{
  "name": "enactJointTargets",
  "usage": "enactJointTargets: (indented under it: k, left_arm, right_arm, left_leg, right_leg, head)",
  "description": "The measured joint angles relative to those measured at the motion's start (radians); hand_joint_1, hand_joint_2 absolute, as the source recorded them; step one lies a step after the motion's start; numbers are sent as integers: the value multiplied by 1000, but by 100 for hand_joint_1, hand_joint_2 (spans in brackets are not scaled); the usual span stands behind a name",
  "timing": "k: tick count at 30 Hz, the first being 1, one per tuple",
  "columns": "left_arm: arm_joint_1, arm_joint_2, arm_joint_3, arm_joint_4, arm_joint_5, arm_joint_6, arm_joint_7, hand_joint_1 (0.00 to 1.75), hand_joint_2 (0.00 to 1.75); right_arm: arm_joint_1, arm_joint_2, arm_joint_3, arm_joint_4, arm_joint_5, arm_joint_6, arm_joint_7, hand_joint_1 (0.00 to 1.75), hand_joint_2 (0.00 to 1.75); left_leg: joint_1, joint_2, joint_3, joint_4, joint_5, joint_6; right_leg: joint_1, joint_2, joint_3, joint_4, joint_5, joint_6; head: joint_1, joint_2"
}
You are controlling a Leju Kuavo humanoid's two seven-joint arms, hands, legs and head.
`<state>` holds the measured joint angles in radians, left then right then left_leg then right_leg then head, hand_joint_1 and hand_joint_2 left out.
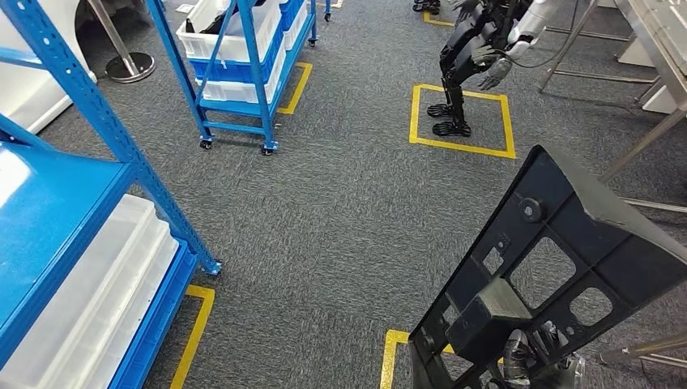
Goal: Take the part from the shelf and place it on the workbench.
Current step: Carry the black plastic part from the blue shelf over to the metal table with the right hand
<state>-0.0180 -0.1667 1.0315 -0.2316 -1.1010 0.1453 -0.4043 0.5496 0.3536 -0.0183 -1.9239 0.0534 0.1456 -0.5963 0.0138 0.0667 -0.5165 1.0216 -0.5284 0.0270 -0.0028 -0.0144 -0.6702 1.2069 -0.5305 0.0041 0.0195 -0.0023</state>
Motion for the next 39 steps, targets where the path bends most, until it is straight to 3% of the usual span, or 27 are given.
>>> enactJointTargets:
  k: [2, 3, 4, 6, 8, 10, 12, 13, 14, 15, 17, 19, 21, 22, 23, 25, 27, 28, 29, 30, 32, 34, 35, 37, 39]
  left_arm:
    - [-1, -2, 0, 0, -2, 0, 0, 0, 0]
    - [-2, -2, 0, 0, -2, 0, 0, 0, 0]
    - [-3, -3, 1, 0, -2, 0, 0, 0, 0]
    - [-5, -3, 1, 0, -3, 0, -1, 0, 0]
    - [-6, -3, 2, 0, -3, 0, -2, 0, 0]
    - [-4, -2, 2, 0, -3, 0, -3, 0, 0]
    - [-1, -2, 2, 0, -4, -2, -3, 0, 0]
    - [0, -1, 2, 0, -4, -2, -3, 0, 0]
    - [1, -1, 2, 0, -6, -2, -2, 0, 0]
    - [1, 0, 3, 0, -8, -2, -2, 0, 0]
    - [1, 0, 3, 0, -11, -2, -3, 0, 0]
    - [1, 0, 4, 0, -13, -3, -3, 0, 0]
    - [0, -1, 5, 0, -14, -3, -4, 0, 0]
    - [-1, -1, 6, 0, -14, -3, -4, 0, 0]
    - [-1, -2, 6, 0, -15, -3, -4, 0, 0]
    - [0, -2, 7, 0, -16, -3, -5, 0, 0]
    - [2, 0, 8, 0, -16, -3, -5, 0, 0]
    - [2, 0, 9, 0, -16, -3, -5, 0, 0]
    - [2, 0, 10, 0, -16, -3, -5, 0, 0]
    - [0, 0, 10, 0, -16, -3, -5, 0, 0]
    - [-1, -1, 11, 0, -16, -3, -5, 0, 0]
    - [-3, -3, 12, 0, -16, -4, -5, 0, 0]
    - [-4, -4, 12, 0, -16, -4, -5, 0, 0]
    - [-6, -4, 13, 0, -17, -5, -5, 0, 0]
    - [-8, -4, 14, 0, -19, -5, -5, 0, 0]
  right_arm:
    - [-2, 0, 0, 0, 0, 0, 0, 175, 175]
    - [-2, 0, 0, 0, 0, 1, 1, 175, 175]
    - [-3, 0, 0, 0, 0, 1, 1, 175, 175]
    - [-1, 0, 0, -1, -1, 2, 0, 175, 175]
    - [0, 0, 0, -1, -1, 2, 0, 175, 175]
    - [-3, 0, 1, -1, -1, 2, 0, 175, 175]
    - [-4, 0, 1, 0, -1, 2, 0, 175, 175]
    - [-4, 0, 1, 0, -1, 2, 1, 175, 175]
    - [-4, 0, 1, 0, 0, 2, 1, 175, 175]
    - [-4, 0, 1, 0, 0, 2, 2, 175, 175]
    - [-5, 0, 1, 0, 0, 2, 3, 175, 175]
    - [-7, 0, 2, 0, 1, 3, 5, 175, 175]
    - [-6, 0, 2, 0, 3, 4, 6, 175, 175]
    - [-5, 0, 2, 0, 3, 5, 6, 175, 175]
    - [-5, 0, 1, 0, 3, 5, 6, 175, 175]
    - [-7, 0, 1, 0, 3, 5, 6, 175, 175]
    - [-8, 0, 1, 0, 3, 6, 6, 175, 175]
    - [-8, 0, 1, 0, 3, 6, 6, 175, 175]
    - [-8, 0, 1, 1, 3, 6, 6, 175, 175]
    - [-7, 0, 1, 1, 3, 6, 6, 175, 175]
    - [-8, 0, 1, 0, 4, 6, 6, 175, 175]
    - [-9, 0, 1, 0, 4, 6, 6, 175, 175]
    - [-9, 0, 1, 0, 4, 6, 6, 175, 175]
    - [-6, 0, 1, 0, 4, 6, 6, 175, 175]
    - [-5, 1, 1, 0, 5, 6, 7, 175, 175]
  left_leg:
    - [-2, 18, 7, -2, -6, -5]
    - [-2, 27, 10, -3, -8, -9]
    - [-3, 36, 12, -6, -9, -14]
    - [-2, 47, 21, -13, -13, -25]
    - [-1, 10, 14, 19, -40, -31]
    - [0, -44, -39, 135, -102, -34]
    - [0, -60, -107, 260, -145, -37]
    - [0, -61, -123, 280, -137, -38]
    - [0, -63, -120, 259, -109, -38]
    - [1, -70, -99, 202, -65, -38]
    - [5, -119, -47, 72, -1, -37]
    - [7, -159, -25, 18, 10, -33]
    - [6, -144, -24, 12, 10, -22]
    - [6, -131, -22, 7, 13, -16]
    - [7, -117, -19, 1, 16, -10]
    - [7, -87, -15, -6, 17, 0]
    - [4, -57, -13, -6, 13, 2]
    - [3, -42, -11, -6, 10, 2]
    - [3, -28, -7, -6, 7, 1]
    - [3, -16, -2, -6, 3, 0]
    - [1, 4, 11, -7, -6, -5]
    - [0, 21, 19, -10, -13, -14]
    - [-1, 31, 22, -12, -16, -20]
    - [0, 39, 32, -14, -22, -30]
    - [1, -3, 20, 31, -54, -36]
  right_leg:
    - [14, -40, 64, -123, 39, -15]
    - [21, -53, 79, -154, 44, -21]
    - [26, -54, 79, -161, 40, -24]
    - [24, -30, 82, -174, 47, -32]
    - [15, -9, 93, -193, 55, -40]
    - [11, 11, 99, -200, 58, -46]
    - [11, 36, 100, -198, 55, -49]
    - [11, 50, 102, -196, 54, -48]
    - [10, 65, 103, -193, 52, -47]
    - [8, 80, 105, -188, 48, -44]
    - [6, 105, 104, -171, 38, -35]
    - [4, 129, 92, -159, 33, -23]
    - [1, 150, 83, -159, 37, -11]
    - [2, 138, 79, -154, 35, -6]
    - [3, 112, 70, -135, 23, -1]
    - [3, 45, 23, -40, -29, 10]
    - [-3, 23, -44, 84, -79, 18]
    - [-6, 20, -62, 115, -81, 20]
    - [-8, 18, -60, 107, -62, 21]
    - [-8, 12, -35, 57, -27, 19]
    - [0, -30, 39, -86, 35, 7]
    - [14, -62, 76, -159, 50, -7]
    - [19, -61, 77, -163, 46, -13]
    - [17, -36, 82, -175, 50, -21]
    - [10, -15, 95, -193, 56, -31]
  head:
    - [0, 0]
    - [0, 0]
    - [0, 0]
    - [0, 0]
    - [0, 0]
    - [-1, 0]
    - [-1, 0]
    - [-1, 0]
    - [-1, 0]
    - [-1, 0]
    - [-1, 0]
    - [-1, 0]
    - [0, 0]
    - [0, 0]
    - [1, 0]
    - [2, 0]
    - [3, 0]
    - [3, 0]
    - [3, 0]
    - [3, 0]
    - [3, 0]
    - [3, 0]
    - [3, 0]
    - [2, 0]
    - [2, 0]
